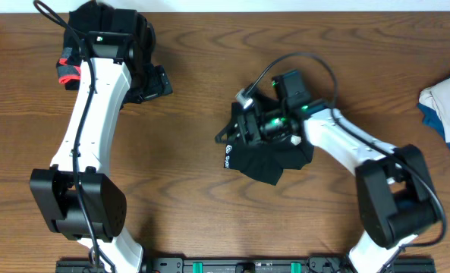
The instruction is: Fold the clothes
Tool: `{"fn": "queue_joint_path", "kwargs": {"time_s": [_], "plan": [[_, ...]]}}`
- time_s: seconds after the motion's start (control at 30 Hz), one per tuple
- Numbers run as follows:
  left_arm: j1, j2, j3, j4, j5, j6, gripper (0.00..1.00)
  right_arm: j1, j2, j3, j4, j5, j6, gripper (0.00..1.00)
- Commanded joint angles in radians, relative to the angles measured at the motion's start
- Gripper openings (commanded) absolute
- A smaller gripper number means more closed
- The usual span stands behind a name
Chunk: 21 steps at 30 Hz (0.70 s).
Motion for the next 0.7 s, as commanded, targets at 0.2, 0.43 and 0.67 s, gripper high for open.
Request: {"fn": "queue_joint_path", "kwargs": {"time_s": [0.2,0.43,0.67], "plan": [[0.004,-0.009,-0.006,-0.016,-0.016,0.013,0.98,0.001,0.175,-0.025,-0.003,0.022,0.001,0.95],[0.004,-0.009,-0.006,-0.018,-0.016,0.013,0.98,-0.006,0.187,-0.021,0.037,0.008,0.001,0.89],[0.004,-0.009,-0.006,-0.018,-0.016,0.013,0.98,-0.031,0.019,-0.008,0.063,0.029,0.014,0.93]]}}
